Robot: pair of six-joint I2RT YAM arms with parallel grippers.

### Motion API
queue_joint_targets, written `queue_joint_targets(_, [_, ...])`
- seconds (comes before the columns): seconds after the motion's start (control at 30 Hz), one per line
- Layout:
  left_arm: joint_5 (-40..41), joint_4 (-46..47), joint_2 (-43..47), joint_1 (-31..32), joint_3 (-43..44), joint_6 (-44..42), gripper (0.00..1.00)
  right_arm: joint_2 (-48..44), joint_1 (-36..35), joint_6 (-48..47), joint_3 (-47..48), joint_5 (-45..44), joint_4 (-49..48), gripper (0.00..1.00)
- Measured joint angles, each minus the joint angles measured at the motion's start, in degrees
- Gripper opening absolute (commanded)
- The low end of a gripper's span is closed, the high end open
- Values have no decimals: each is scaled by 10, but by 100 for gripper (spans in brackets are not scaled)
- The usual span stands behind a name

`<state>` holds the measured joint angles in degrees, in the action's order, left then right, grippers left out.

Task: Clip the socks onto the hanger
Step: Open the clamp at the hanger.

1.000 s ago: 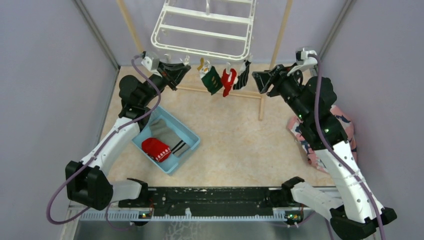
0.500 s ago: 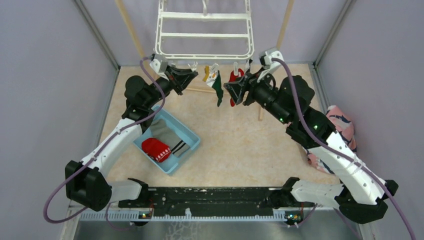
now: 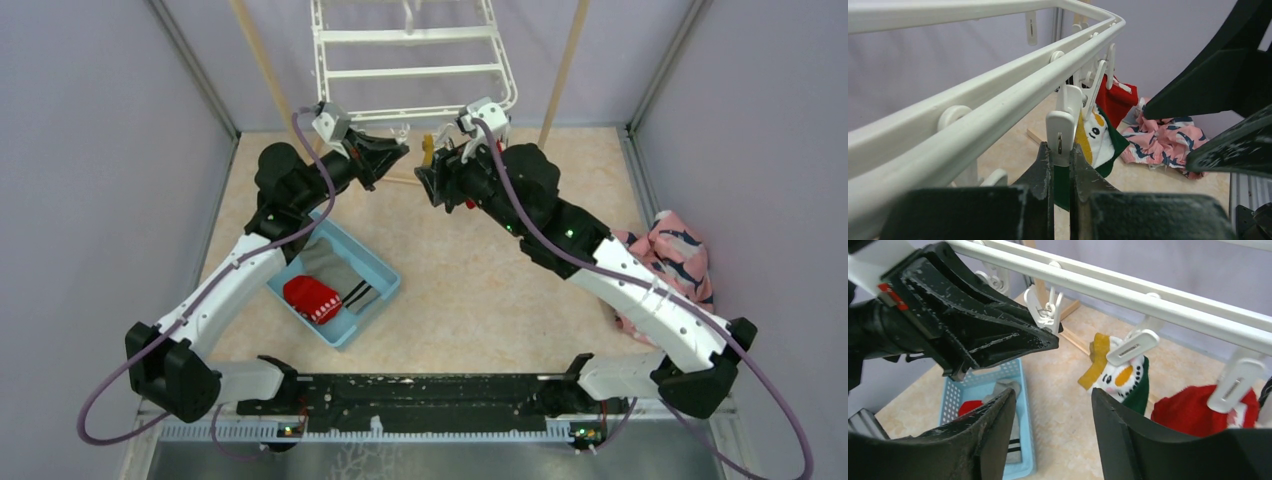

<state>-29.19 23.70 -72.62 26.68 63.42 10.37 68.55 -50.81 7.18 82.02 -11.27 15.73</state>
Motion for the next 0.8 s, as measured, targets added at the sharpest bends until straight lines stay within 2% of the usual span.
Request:
queue_joint_targets(0.1, [2,-20,0,7,12,-3,0,26,0,-11,6,-3,-9,66])
queue_joint_targets(0.8, [30,-63,0,21,16,-11,0,145,-1,-47,108,-45,-45,67])
